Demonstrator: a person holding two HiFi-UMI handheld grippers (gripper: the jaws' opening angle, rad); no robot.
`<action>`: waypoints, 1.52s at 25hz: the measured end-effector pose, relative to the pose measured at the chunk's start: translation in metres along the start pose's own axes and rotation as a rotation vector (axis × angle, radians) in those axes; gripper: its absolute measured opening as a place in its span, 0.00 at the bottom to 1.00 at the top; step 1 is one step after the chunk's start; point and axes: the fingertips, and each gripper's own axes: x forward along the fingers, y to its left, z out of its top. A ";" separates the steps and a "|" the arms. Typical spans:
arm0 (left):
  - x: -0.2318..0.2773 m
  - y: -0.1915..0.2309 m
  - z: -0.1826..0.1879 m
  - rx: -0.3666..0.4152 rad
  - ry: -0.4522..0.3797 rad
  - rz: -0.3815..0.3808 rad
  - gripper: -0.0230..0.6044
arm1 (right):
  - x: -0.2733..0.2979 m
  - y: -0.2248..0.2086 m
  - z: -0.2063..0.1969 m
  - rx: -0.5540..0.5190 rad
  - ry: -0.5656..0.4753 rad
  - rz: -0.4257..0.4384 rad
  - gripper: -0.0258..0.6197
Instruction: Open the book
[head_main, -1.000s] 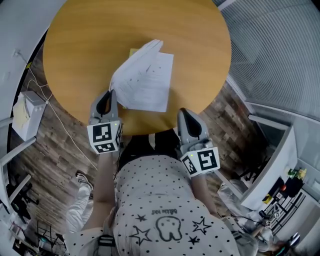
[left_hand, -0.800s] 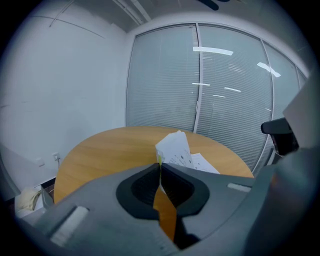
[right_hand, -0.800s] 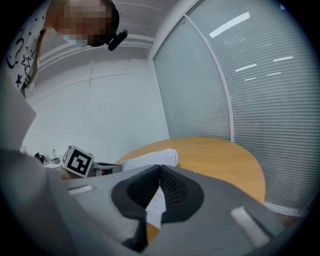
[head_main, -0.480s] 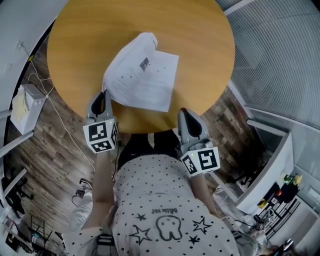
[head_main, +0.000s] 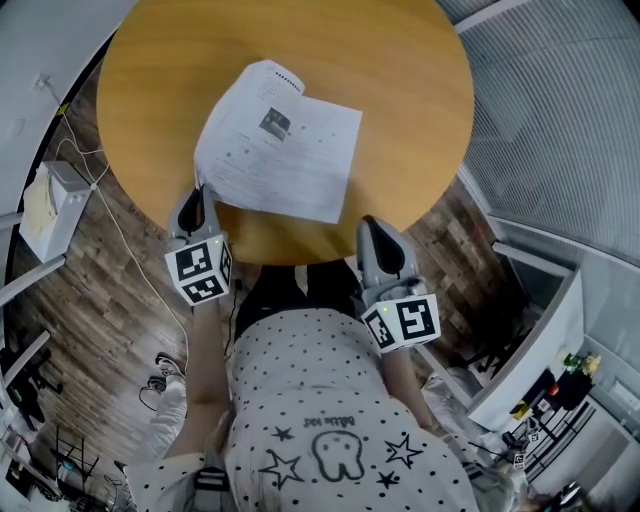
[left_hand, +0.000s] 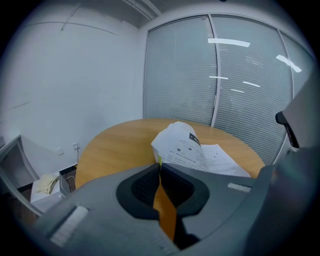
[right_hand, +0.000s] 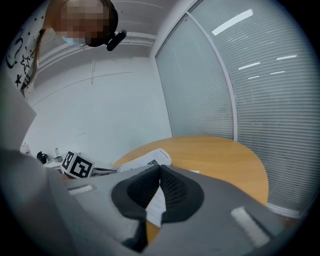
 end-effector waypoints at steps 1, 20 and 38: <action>0.000 0.002 -0.002 -0.007 0.004 0.006 0.07 | 0.000 0.000 0.000 0.000 0.001 -0.001 0.05; 0.005 0.019 -0.044 -0.045 0.104 0.061 0.07 | 0.001 -0.004 -0.001 -0.001 0.010 0.000 0.05; 0.029 0.015 -0.083 0.110 0.212 0.041 0.07 | -0.007 -0.011 0.003 0.008 0.002 -0.029 0.05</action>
